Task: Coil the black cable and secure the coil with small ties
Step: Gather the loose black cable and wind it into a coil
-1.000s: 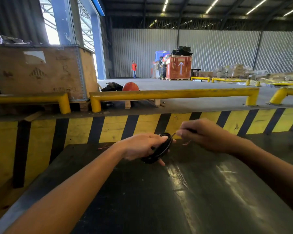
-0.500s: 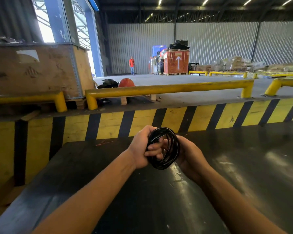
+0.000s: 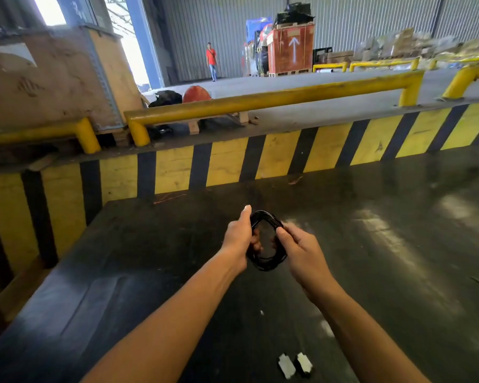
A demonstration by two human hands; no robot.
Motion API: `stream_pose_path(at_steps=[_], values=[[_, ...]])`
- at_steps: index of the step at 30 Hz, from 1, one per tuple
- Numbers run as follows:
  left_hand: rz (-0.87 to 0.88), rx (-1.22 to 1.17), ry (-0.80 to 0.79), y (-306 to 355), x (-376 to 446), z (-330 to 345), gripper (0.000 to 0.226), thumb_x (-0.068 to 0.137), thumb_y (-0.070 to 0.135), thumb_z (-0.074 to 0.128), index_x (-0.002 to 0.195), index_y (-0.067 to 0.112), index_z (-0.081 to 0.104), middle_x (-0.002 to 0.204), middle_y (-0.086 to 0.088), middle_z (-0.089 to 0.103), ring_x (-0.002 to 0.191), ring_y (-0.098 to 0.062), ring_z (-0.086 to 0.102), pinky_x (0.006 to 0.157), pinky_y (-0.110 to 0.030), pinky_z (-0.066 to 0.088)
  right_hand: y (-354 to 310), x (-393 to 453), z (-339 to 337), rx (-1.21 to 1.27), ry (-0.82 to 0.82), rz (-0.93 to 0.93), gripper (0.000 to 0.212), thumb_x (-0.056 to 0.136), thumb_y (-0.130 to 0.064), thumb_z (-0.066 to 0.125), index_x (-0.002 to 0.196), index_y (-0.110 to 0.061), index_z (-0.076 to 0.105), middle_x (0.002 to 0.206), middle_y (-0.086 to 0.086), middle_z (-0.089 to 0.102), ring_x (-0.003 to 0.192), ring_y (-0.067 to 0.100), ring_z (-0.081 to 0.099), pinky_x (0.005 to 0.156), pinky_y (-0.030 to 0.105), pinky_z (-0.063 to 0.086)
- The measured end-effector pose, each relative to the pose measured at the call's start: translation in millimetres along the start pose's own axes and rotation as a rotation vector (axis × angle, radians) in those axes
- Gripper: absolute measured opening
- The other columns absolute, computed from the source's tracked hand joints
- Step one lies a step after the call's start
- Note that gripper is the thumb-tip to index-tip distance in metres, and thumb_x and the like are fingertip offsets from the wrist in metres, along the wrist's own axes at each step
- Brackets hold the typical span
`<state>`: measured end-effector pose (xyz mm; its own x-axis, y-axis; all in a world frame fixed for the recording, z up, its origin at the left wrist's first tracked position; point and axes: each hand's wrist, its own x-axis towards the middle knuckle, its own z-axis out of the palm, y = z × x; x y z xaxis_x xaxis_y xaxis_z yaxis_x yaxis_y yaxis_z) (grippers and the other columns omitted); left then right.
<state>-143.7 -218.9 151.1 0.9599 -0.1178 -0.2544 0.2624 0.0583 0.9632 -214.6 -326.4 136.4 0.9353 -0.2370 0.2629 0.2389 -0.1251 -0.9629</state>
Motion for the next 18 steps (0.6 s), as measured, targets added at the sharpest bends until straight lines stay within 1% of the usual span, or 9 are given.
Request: stream_pose_path(at_steps=[3, 4, 6, 7, 9, 10, 12, 15, 18], values=[[-0.033, 0.137, -0.029, -22, 0, 3, 0.053, 0.095, 0.049, 0.038, 0.07, 0.011, 0.065, 0.066, -0.005, 0.061, 0.058, -0.018, 0.058, 0.062, -0.031, 0.045, 17, 1, -15, -0.12, -0.004, 0.001, 0.03, 0.095, -0.018, 0.046, 0.072, -0.022, 0.064, 0.067, -0.004, 0.063, 0.068, 0.014, 0.058, 0.068, 0.037, 0.047], [-0.029, 0.182, -0.037, -28, 0, 3, 0.056, 0.094, 0.052, 0.037, 0.078, 0.009, 0.068, 0.071, -0.007, 0.064, 0.064, -0.019, 0.06, 0.066, -0.032, 0.047, 24, 0, -17, -0.136, -0.033, 0.014, 0.032, 0.095, -0.017, 0.046, 0.069, -0.023, 0.063, 0.065, -0.006, 0.062, 0.067, 0.014, 0.058, 0.069, 0.037, 0.047], [0.024, 0.295, -0.049, -38, -3, 4, 0.061, 0.091, 0.059, 0.037, 0.091, 0.007, 0.069, 0.078, -0.008, 0.067, 0.07, -0.02, 0.063, 0.069, -0.035, 0.049, 37, -6, -18, -0.169, -0.108, 0.018, 0.034, 0.096, -0.017, 0.046, 0.067, -0.018, 0.063, 0.062, -0.004, 0.059, 0.063, 0.014, 0.054, 0.067, 0.042, 0.046], [0.068, 0.369, -0.041, -43, -4, 5, 0.063, 0.088, 0.062, 0.038, 0.089, 0.008, 0.069, 0.077, -0.009, 0.068, 0.069, -0.021, 0.065, 0.068, -0.036, 0.051, 44, -9, -18, -0.19, -0.142, 0.017, 0.033, 0.096, -0.018, 0.046, 0.068, -0.013, 0.063, 0.062, 0.0, 0.059, 0.062, 0.016, 0.053, 0.067, 0.045, 0.047], [0.145, 0.477, 0.008, -55, -7, 6, 0.06, 0.084, 0.065, 0.044, 0.072, 0.01, 0.066, 0.063, -0.007, 0.065, 0.059, -0.021, 0.063, 0.065, -0.037, 0.053, 57, -13, -19, -0.211, -0.18, 0.03, 0.032, 0.096, -0.02, 0.046, 0.072, -0.009, 0.064, 0.066, 0.01, 0.062, 0.064, 0.024, 0.055, 0.07, 0.049, 0.048], [0.157, 0.485, 0.033, -62, -8, 7, 0.054, 0.084, 0.061, 0.048, 0.064, 0.012, 0.061, 0.055, -0.005, 0.059, 0.053, -0.02, 0.059, 0.061, -0.036, 0.051, 62, -14, -20, -0.221, -0.194, 0.041, 0.032, 0.096, -0.021, 0.046, 0.073, -0.009, 0.064, 0.069, 0.014, 0.064, 0.066, 0.028, 0.057, 0.07, 0.047, 0.049], [0.139, 0.433, 0.066, -76, -8, 7, 0.041, 0.088, 0.045, 0.055, 0.06, 0.015, 0.056, 0.052, 0.0, 0.047, 0.047, -0.016, 0.048, 0.053, -0.034, 0.043, 73, -18, -22, -0.247, -0.245, 0.071, 0.033, 0.096, -0.023, 0.045, 0.075, -0.007, 0.064, 0.071, 0.017, 0.063, 0.065, 0.027, 0.055, 0.067, 0.044, 0.047], [0.104, 0.44, 0.079, -96, -5, 5, 0.018, 0.089, 0.026, 0.058, 0.077, 0.014, 0.062, 0.064, 0.0, 0.05, 0.055, -0.012, 0.046, 0.046, -0.027, 0.037, 92, -26, -27, -0.196, -0.361, 0.187, 0.039, 0.096, -0.028, 0.045, 0.079, 0.0, 0.065, 0.07, 0.013, 0.057, 0.064, 0.02, 0.049, 0.064, 0.037, 0.04], [0.064, 0.45, 0.078, -114, -5, -1, 0.008, 0.088, 0.02, 0.06, 0.092, 0.014, 0.064, 0.075, -0.001, 0.056, 0.058, -0.012, 0.048, 0.041, -0.022, 0.037, 118, -36, -37, -0.114, -0.434, 0.37, 0.043, 0.095, -0.04, 0.043, 0.082, -0.007, 0.067, 0.072, 0.005, 0.061, 0.067, 0.015, 0.053, 0.069, 0.033, 0.043]])
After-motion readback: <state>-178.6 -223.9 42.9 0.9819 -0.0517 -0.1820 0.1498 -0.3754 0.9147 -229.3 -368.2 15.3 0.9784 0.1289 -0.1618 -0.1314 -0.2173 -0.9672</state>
